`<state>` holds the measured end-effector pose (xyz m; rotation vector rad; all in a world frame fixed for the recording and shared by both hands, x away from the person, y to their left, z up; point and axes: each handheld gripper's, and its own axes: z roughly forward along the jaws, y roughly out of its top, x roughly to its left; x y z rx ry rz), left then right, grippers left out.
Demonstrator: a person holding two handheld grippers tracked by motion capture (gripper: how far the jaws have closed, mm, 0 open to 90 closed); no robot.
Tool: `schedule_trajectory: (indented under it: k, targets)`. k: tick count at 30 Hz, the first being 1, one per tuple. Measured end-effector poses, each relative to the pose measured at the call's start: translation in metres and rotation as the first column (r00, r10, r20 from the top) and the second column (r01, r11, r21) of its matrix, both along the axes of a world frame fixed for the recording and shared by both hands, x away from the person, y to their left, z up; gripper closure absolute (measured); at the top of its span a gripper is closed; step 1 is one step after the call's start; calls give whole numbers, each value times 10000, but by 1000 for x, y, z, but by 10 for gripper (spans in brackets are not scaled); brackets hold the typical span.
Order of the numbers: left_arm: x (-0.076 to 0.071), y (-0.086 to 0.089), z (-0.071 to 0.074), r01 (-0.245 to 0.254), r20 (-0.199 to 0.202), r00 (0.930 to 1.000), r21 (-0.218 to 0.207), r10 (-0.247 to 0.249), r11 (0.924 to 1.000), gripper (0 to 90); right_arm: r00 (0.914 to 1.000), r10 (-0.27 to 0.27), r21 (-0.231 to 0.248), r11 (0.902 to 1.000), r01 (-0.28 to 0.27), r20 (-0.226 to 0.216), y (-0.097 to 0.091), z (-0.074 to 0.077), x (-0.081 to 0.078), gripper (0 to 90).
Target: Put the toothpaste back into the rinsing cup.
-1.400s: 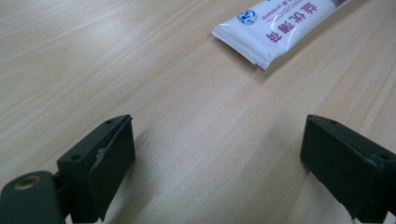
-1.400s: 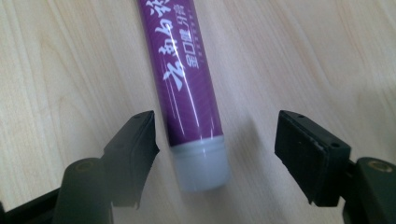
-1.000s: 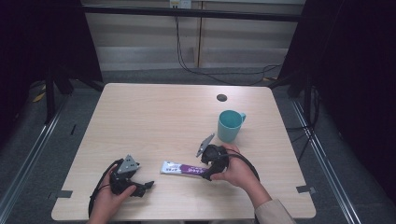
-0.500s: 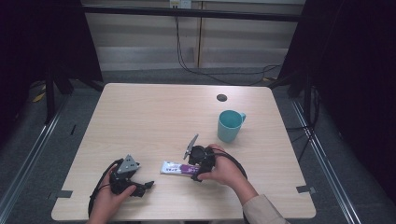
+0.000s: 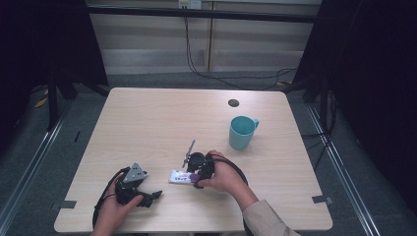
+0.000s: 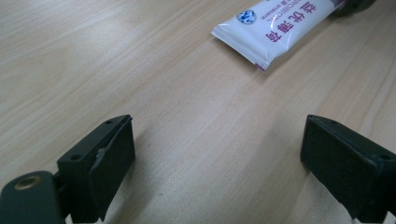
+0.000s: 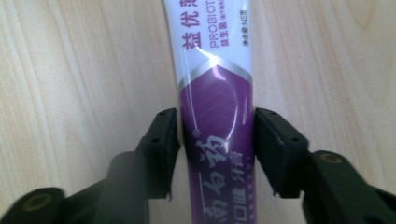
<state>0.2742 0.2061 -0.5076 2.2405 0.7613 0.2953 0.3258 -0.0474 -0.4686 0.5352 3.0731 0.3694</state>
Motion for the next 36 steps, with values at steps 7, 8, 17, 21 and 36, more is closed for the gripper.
schedule_trajectory:
  k: [7, 8, 17, 21, 36]
  targets:
    - [0, 0, 0, 1, 4, 10000, 3, -1, 10000, 98, 10000, -82, -259, 9996, 82, -28, 3, 2, 3, 686]
    - [0, 0, 0, -2, 2, 10000, 0, 2, 10000, 98, 10000, -74, -258, 9996, 73, -40, 3, 4, 2, 697]
    - [0, 0, 0, 0, 5, 10000, 1, 0, 10000, 98, 9988, -496, 713, 9962, 496, -16, -16, 6, -2, 728]
    - [0, 0, 0, -5, 8, 10000, 0, 5, 10000, 98, 9973, -740, 1460, 9866, 732, 1, -26, 9, -3, 728]
    - [0, 0, 0, -6, 8, 10000, -4, 6, 10000, 98, 9761, -2046, 3705, 9143, 1637, 736, -69, 32, -6, 728]
